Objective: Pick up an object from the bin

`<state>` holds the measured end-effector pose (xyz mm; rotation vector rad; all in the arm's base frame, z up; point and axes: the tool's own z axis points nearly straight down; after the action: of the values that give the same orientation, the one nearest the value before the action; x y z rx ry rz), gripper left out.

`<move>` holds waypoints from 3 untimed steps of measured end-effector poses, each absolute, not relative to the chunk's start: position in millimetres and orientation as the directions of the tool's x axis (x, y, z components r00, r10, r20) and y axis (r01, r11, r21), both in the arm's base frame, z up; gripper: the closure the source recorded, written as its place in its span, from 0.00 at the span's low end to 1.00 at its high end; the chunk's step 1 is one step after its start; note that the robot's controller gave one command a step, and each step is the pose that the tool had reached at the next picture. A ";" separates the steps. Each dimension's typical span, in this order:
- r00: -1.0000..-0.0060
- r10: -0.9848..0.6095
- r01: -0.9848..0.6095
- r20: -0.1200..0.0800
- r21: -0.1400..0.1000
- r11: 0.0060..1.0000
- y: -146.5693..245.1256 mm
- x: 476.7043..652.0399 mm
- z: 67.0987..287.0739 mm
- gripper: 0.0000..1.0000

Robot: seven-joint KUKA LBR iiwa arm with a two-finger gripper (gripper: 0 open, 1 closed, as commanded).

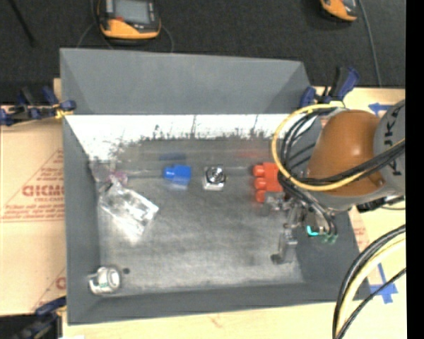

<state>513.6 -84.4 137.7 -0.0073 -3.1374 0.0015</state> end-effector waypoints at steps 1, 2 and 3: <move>-0.998 -0.057 -0.057 0.002 -0.003 0.998 -149.5 503.0 79.4 0.00; -0.926 -0.377 -0.377 -0.004 -0.003 0.926 -162.0 473.7 97.9 0.00; -0.848 -0.530 -0.530 -0.015 -0.004 0.848 -158.3 479.1 74.3 0.00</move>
Offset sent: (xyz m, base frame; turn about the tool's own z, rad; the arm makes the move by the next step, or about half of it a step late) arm -0.0090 -0.0594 -0.0553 -0.0694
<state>479.1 -158.3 74.3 0.8704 -3.0348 -0.0001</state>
